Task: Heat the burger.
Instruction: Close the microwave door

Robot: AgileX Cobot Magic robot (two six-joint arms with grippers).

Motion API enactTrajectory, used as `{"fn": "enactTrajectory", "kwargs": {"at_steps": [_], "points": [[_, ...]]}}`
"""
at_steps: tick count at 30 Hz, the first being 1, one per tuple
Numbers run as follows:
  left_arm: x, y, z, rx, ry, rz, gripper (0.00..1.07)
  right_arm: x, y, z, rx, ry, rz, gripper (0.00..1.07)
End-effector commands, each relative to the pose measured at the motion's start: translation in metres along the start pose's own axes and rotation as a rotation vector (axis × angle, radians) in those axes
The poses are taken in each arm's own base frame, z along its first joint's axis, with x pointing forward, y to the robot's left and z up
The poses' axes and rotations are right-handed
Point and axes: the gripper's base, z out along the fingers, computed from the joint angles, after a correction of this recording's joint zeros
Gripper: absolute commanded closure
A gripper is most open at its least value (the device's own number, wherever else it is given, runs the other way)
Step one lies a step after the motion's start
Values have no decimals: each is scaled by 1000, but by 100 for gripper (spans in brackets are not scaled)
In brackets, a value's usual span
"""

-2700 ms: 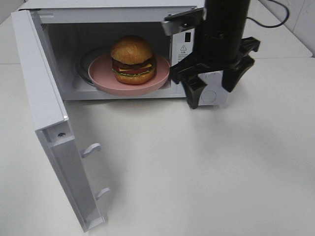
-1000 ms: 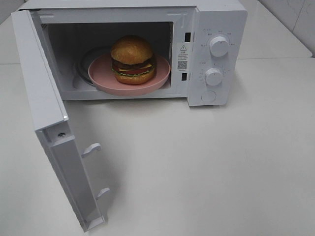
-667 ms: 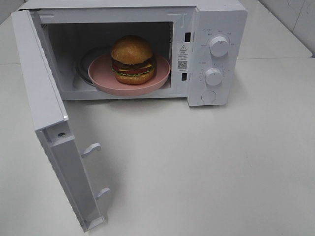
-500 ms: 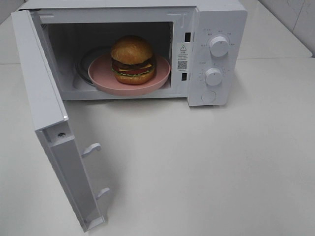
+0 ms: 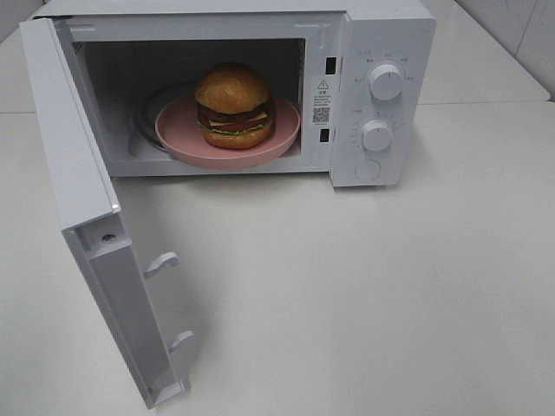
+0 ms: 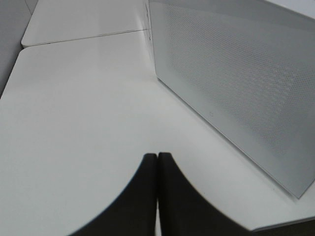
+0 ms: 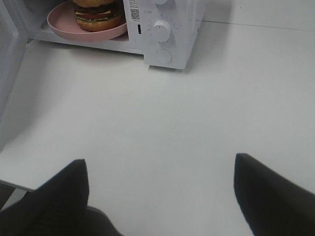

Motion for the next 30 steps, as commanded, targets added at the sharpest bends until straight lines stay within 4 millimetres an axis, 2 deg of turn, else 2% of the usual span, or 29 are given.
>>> {"fn": "enactTrajectory", "kwargs": {"at_steps": [1, 25, 30], "points": [[2, -1, -2, 8, -19, -2, 106, 2, 0, -2, 0, -37, -11, 31], [1, -2, -2, 18, -22, -8, 106, 2, 0, -2, 0, -37, -9, 31], [-8, -2, -8, 14, -97, -13, 106, 2, 0, -2, 0, -37, -9, 31]]}}
